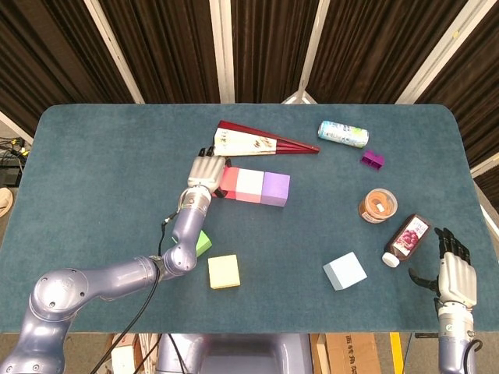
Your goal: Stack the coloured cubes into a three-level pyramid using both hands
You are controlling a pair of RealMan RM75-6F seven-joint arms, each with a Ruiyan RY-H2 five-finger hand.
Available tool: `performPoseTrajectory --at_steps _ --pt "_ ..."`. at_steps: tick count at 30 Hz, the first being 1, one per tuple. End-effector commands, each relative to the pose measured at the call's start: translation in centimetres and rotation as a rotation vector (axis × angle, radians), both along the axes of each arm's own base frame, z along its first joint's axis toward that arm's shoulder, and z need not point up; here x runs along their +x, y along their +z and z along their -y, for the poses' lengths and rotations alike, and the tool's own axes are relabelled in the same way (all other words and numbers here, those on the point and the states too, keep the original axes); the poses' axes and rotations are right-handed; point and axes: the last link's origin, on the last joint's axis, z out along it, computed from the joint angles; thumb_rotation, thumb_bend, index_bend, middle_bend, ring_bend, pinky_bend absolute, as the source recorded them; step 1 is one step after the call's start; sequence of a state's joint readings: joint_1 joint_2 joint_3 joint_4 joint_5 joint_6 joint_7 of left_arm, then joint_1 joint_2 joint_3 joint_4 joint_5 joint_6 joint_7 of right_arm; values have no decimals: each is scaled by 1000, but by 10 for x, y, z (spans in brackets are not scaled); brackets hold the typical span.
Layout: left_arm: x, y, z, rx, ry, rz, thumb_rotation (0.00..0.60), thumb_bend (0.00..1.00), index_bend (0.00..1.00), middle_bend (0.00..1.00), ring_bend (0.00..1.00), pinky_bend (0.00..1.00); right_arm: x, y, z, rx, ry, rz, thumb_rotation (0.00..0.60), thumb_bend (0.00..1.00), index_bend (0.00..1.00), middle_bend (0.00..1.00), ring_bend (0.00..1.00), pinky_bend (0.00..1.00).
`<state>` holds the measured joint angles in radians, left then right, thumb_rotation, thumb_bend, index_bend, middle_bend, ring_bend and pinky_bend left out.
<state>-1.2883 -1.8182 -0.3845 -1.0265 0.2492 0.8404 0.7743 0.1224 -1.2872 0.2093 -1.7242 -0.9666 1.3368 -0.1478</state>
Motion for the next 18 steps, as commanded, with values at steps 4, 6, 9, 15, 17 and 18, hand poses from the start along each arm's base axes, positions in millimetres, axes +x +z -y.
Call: performPoseTrajectory --at_steps 4,6,9,15,17,18 --pt "0 -1 0 -2 0 -2 600 323 317 279 0 0 0 1 0 -1 -1 -1 600 272 101 27 0 0" --pt "0 -2 0 -3 0 -1 600 323 315 276 0 0 -1 1 0 -2 -1 -1 600 272 101 27 0 0" --pt "0 -2 0 -3 0 -3 600 323 299 262 0 0 -1 1 0 -2 -1 -1 600 272 101 27 0 0" --pt "0 -4 0 -6 2 -6 600 323 249 231 0 0 -1 1 0 -2 -1 0 600 272 102 27 0 0" --pt "0 -4 1 -6 2 -7 600 323 238 225 0 0 -1 1 0 -2 -1 -1 600 272 101 27 0 0" --pt "0 -4 1 -7 4 -9 600 323 232 221 0 0 -1 2 -1 -3 -1 0 600 272 101 27 0 0"
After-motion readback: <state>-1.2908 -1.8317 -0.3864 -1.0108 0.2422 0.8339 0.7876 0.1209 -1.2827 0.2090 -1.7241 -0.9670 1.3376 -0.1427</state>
